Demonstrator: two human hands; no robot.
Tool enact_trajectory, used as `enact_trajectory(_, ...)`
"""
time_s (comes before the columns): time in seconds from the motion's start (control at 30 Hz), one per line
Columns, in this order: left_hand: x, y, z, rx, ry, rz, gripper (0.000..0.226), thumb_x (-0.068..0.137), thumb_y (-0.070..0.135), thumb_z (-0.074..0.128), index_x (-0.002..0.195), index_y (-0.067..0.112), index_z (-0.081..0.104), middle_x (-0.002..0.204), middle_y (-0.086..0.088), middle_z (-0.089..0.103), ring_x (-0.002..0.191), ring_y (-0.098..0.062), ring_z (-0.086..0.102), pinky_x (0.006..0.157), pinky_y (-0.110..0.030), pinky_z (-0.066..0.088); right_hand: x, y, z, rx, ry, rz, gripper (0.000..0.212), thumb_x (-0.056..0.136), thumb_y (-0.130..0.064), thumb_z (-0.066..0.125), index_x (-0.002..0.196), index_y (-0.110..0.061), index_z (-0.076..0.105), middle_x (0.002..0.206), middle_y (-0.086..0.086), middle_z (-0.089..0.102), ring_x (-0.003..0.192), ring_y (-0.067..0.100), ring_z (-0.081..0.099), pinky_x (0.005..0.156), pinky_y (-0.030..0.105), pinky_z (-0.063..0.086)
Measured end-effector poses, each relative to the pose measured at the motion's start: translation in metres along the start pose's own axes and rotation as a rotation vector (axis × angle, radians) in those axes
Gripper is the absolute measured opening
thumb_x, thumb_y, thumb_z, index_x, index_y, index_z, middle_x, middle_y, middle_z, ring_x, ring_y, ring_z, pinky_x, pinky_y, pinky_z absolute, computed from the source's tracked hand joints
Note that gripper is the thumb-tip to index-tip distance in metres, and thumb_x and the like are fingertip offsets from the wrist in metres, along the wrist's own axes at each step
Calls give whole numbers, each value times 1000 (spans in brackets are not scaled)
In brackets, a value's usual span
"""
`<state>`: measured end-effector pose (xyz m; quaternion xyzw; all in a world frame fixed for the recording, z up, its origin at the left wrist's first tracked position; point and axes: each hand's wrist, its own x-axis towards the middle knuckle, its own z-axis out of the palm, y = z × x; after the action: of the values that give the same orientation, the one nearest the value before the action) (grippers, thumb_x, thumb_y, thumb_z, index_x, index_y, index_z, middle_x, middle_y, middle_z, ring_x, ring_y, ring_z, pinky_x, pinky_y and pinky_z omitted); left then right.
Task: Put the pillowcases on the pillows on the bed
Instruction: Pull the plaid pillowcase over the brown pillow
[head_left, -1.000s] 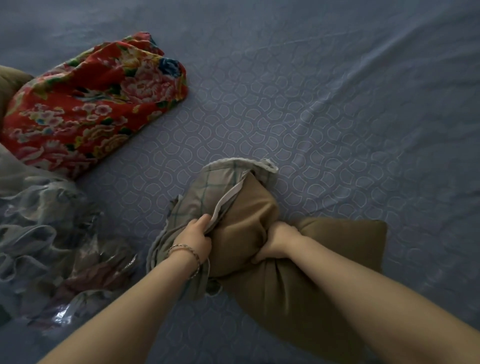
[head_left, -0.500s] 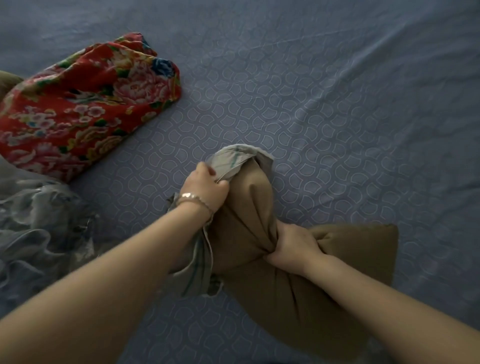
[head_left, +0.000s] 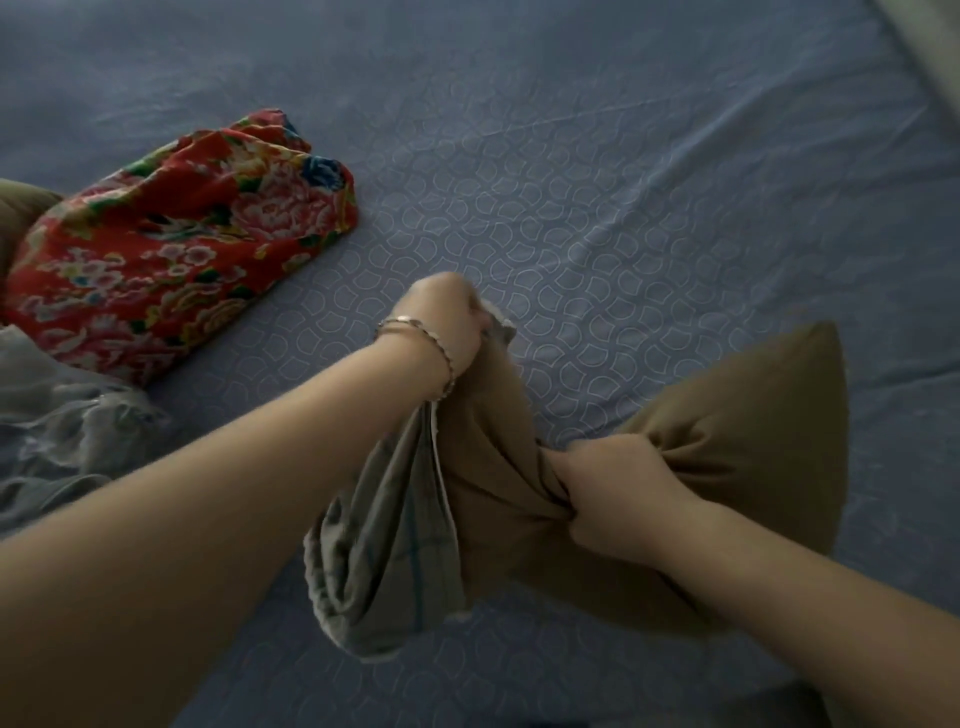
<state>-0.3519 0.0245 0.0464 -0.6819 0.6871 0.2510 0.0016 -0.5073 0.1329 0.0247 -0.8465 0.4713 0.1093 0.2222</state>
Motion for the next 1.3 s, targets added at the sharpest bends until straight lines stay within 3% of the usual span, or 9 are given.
enact_trajectory(0.23,-65,12,37,-216,58,598,30,82,35,41,80,16,65,88,3,63,74,-19,63,64,-30,52,-20,36,-7,166,75,69,47,76,-19,55,122,-21,50,103,3,67,99,31,62,69,31,43)
enact_trajectory(0.33,-74,15,57,-114,198,521,31,79,30,41,71,14,66,79,0,64,54,-20,61,44,-28,50,-24,40,-3,182,92,217,94,76,-16,54,148,-28,-6,98,1,67,93,26,63,70,31,42)
enact_trajectory(0.43,-81,25,70,-249,222,559,40,82,35,40,74,10,69,82,-5,67,63,-22,65,54,-28,54,-23,37,1,224,48,199,109,76,-11,52,120,-40,-44,92,2,67,87,26,63,66,28,35)
enact_trajectory(0.63,-91,25,85,-384,261,761,39,95,24,40,80,2,69,86,-9,68,81,-15,59,73,-27,50,-20,39,13,313,85,174,101,80,-17,52,126,-43,-33,101,6,68,95,27,61,66,28,32)
enact_trajectory(0.73,-93,11,85,-265,363,759,49,101,25,27,90,2,69,89,-11,68,84,-17,57,79,-27,48,-7,41,13,422,124,250,86,76,-17,58,144,-48,14,106,6,68,99,29,61,72,30,42)
enact_trajectory(0.87,-100,-47,83,-130,490,476,23,98,14,34,113,12,50,110,-4,49,93,-18,52,81,-29,47,12,52,6,606,183,382,82,66,-8,67,136,-40,39,113,4,67,104,27,61,79,35,51)
enact_trajectory(1.03,-76,-75,69,-138,471,-329,28,81,3,56,107,10,60,111,-14,53,97,-37,54,70,-43,44,20,58,-25,818,275,517,86,57,5,76,133,-22,46,98,-8,55,95,14,53,76,23,42)
enact_trajectory(1.17,-44,-69,44,52,587,-229,33,73,-1,59,105,7,63,108,-20,57,96,-42,53,78,-49,41,30,58,-26,1047,290,704,94,53,6,81,136,-19,43,111,1,57,105,21,53,87,30,44)
enact_trajectory(1.3,-37,-92,26,175,406,-362,22,81,5,53,101,10,61,111,-19,53,99,-41,52,78,-44,40,31,54,-10,1267,334,915,94,49,9,81,133,-15,45,116,5,60,111,29,55,98,43,45)
